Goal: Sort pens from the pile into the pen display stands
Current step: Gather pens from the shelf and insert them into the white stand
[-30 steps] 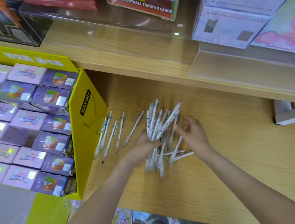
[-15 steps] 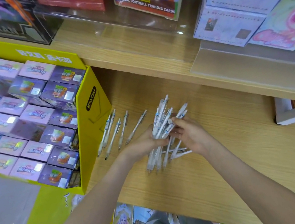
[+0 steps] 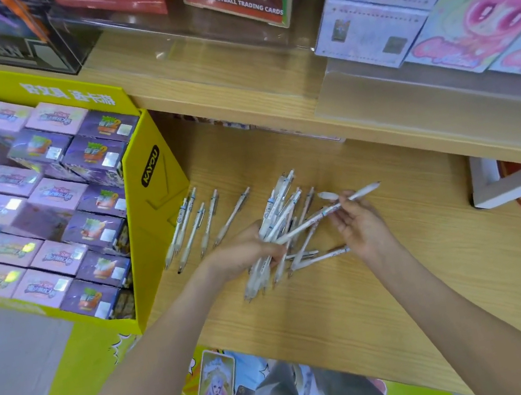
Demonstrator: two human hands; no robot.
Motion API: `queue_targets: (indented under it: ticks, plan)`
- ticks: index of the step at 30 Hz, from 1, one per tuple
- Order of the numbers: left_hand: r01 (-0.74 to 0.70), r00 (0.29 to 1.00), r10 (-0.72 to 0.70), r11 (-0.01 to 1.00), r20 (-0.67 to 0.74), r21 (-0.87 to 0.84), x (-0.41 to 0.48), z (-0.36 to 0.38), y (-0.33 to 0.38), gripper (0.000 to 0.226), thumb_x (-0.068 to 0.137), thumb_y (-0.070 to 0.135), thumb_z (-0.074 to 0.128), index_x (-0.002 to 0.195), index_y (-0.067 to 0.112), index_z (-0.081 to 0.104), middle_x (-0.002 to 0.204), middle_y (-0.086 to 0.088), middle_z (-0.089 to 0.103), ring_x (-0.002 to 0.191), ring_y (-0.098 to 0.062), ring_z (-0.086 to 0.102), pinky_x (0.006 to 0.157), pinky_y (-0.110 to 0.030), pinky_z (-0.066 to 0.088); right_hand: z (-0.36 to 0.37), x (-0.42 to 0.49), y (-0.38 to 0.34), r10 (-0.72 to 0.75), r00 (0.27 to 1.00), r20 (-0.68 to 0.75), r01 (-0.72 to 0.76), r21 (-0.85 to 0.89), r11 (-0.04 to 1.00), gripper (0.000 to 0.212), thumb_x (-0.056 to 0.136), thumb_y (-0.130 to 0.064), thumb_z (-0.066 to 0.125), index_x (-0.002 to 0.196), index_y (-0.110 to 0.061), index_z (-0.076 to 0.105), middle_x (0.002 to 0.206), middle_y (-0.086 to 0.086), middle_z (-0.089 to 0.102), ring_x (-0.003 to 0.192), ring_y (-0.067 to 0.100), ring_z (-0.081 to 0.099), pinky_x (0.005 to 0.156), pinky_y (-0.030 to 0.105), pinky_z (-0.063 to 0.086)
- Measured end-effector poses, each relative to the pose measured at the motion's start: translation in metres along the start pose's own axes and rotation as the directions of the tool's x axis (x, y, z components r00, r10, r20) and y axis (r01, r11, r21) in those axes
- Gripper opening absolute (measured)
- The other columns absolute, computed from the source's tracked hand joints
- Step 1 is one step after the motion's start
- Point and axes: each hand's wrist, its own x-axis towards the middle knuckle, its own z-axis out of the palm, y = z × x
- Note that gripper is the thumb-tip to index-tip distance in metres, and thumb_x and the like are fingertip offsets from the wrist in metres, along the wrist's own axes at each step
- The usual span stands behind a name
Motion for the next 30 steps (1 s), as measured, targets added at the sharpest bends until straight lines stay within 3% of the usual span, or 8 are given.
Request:
queue_targets:
  ticks: [5, 10, 14, 17, 19, 20, 26, 30]
  plan:
    - [-0.023, 0.996, 0.014, 0.996, -0.092, -0.092, -0.008, 0.014, -0.002, 0.103, 0.067, 0.051, 0.082, 0.144, 0.008, 0.029, 0.148, -0.010, 0.041, 0.133, -0.029, 0.042, 0.114, -0.040, 0.029, -0.023, -0.006, -0.017, -0.035, 0.996, 0.077, 0.039, -0.049, 0.998, 0.013, 0.096, -0.012, 0.050, 0.083, -0.016, 0.052, 0.077, 0.004, 0.060, 0.071, 0.013, 0.061, 0.060, 0.022, 0.052]
    - [-0.086, 0.983, 0.048, 0.973, -0.177, -0.216, -0.018, 0.065, 0.005, 0.049, 0.084, 0.018, 0.072, 0.124, 0.003, 0.049, 0.092, 0.004, 0.066, 0.089, -0.006, 0.061, 0.086, -0.026, 0.043, -0.036, -0.029, -0.031, 0.032, 0.955, 0.294, 0.116, -0.474, 0.873, 0.017, 0.093, 0.001, 0.050, 0.087, -0.014, 0.048, 0.078, 0.007, 0.054, 0.068, 0.016, 0.057, 0.055, 0.020, 0.049]
    - [-0.119, 0.984, 0.090, 0.975, -0.156, -0.186, -0.021, 0.122, 0.005, 0.110, 0.054, 0.057, 0.084, 0.144, 0.019, 0.034, 0.135, -0.004, 0.057, 0.125, -0.020, 0.051, 0.112, -0.041, 0.032, -0.059, -0.044, -0.045, 0.085, 0.878, 0.470, 0.236, -0.582, 0.778, 0.033, 0.087, 0.013, 0.053, 0.105, -0.012, 0.043, 0.086, 0.004, 0.057, 0.078, 0.019, 0.060, 0.066, 0.027, 0.052]
    - [-0.109, 0.976, 0.070, 0.977, -0.205, -0.184, -0.027, 0.171, 0.007, 0.074, 0.074, 0.044, 0.077, 0.135, 0.022, 0.041, 0.133, -0.002, 0.055, 0.127, -0.018, 0.046, 0.100, -0.021, 0.035, -0.088, -0.057, -0.062, 0.174, 0.786, 0.593, 0.314, -0.626, 0.714, 0.034, 0.086, 0.012, 0.054, 0.114, -0.007, 0.052, 0.092, 0.004, 0.066, 0.079, 0.014, 0.065, 0.074, 0.029, 0.053]
    - [-0.151, 0.974, 0.106, 0.963, -0.202, -0.225, -0.037, 0.206, 0.013, 0.029, 0.089, 0.017, 0.067, 0.107, 0.025, 0.046, 0.092, 0.003, 0.061, 0.094, -0.014, 0.057, 0.077, -0.012, 0.043, -0.110, -0.069, -0.076, 0.224, 0.762, 0.608, 0.340, -0.669, 0.661, 0.027, 0.087, 0.008, 0.056, 0.110, -0.007, 0.057, 0.092, 0.005, 0.068, 0.078, 0.011, 0.066, 0.075, 0.026, 0.054]
    - [-0.171, 0.970, 0.124, 0.959, -0.207, -0.228, -0.044, 0.224, 0.016, 0.028, 0.091, 0.010, 0.064, 0.100, 0.029, 0.046, 0.081, 0.008, 0.055, 0.079, -0.008, 0.054, 0.066, -0.008, 0.043, -0.121, -0.074, -0.083, 0.242, 0.756, 0.608, 0.341, -0.682, 0.646, 0.026, 0.087, 0.007, 0.058, 0.110, -0.006, 0.058, 0.094, 0.006, 0.068, 0.080, 0.013, 0.066, 0.076, 0.026, 0.054]
    - [-0.265, 0.942, 0.222, 0.952, -0.252, -0.152, -0.054, 0.301, 0.027, 0.060, 0.081, 0.019, 0.071, 0.135, 0.018, 0.046, 0.083, -0.003, 0.057, 0.071, -0.018, 0.052, 0.066, -0.038, 0.043, -0.173, -0.109, -0.119, 0.278, 0.740, 0.613, 0.357, -0.707, 0.610, 0.027, 0.083, 0.006, 0.063, 0.108, -0.006, 0.061, 0.097, 0.007, 0.067, 0.079, 0.011, 0.066, 0.067, 0.020, 0.055]
    - [-0.315, 0.910, 0.275, 0.945, -0.309, -0.088, -0.055, 0.340, 0.032, 0.058, 0.078, 0.027, 0.072, 0.132, 0.028, 0.049, 0.116, -0.013, 0.063, 0.101, -0.031, 0.062, 0.088, -0.050, 0.050, -0.204, -0.129, -0.135, 0.283, 0.730, 0.622, 0.384, -0.716, 0.583, 0.029, 0.083, 0.007, 0.063, 0.110, -0.002, 0.060, 0.092, 0.005, 0.066, 0.071, 0.003, 0.066, 0.063, 0.019, 0.055]
